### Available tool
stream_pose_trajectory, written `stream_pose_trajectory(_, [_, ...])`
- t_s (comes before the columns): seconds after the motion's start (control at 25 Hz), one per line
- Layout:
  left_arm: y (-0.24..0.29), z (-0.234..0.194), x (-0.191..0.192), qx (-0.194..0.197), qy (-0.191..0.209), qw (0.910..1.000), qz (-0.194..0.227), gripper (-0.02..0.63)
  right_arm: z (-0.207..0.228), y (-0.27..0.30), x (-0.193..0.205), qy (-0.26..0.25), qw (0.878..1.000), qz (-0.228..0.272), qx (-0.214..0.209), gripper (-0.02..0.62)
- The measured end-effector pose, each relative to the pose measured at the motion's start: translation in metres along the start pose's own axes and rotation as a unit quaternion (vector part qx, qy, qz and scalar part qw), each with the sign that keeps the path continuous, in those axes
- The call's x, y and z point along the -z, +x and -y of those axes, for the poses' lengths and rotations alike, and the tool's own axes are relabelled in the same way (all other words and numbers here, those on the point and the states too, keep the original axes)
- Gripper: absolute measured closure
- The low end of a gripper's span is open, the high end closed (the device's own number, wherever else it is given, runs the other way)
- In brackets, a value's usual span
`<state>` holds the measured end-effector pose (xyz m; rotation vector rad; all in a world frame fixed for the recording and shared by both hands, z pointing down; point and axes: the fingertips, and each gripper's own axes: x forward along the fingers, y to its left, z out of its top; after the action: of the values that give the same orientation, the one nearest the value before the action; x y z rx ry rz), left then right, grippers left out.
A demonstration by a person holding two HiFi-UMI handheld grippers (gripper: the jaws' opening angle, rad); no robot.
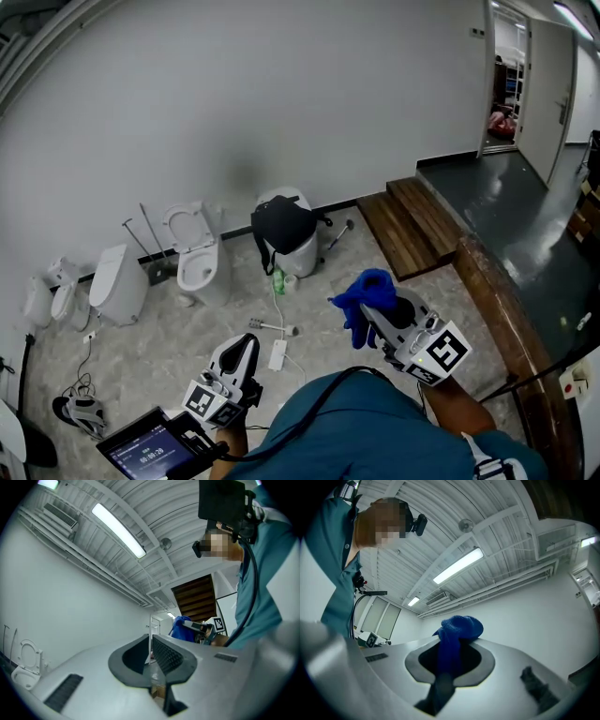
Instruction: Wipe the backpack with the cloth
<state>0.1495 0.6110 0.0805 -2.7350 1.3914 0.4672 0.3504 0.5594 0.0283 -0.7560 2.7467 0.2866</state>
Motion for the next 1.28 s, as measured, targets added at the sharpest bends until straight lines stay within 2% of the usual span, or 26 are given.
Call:
stream_pose_trajectory(0.44, [0.0061,0.0061,-0.0005,0.009,0.000,1.0000,0.000,0.578,0.0034,-0.0074,-0.0004,0.000,1.000,-0.001,0.009,0.560])
stream_pose_trajectory(0.56, [0.0005,0.0010,0.0074,0.011,0.019,0.9997,-0.007,0.578,0.0031,-0.0055,0.0000,0.000,1.000,-0.002,0.006,0.560])
stream_pose_trajectory(0.72, [0.0032,0.0029,-0.0006,0.001,0.003,1.0000,0.000,0.578,0.0031,-0.0033,0.0011,0.001,1.000,-0.003,0.003,0.560])
stream_pose_trajectory(1.28, [0.0047,0.0069,0.0090,0.009,0.009,0.9998,-0.016,0.578,0.0056,-0.0071,0.0043,0.006,1.000,-0.012,0.005,0.560])
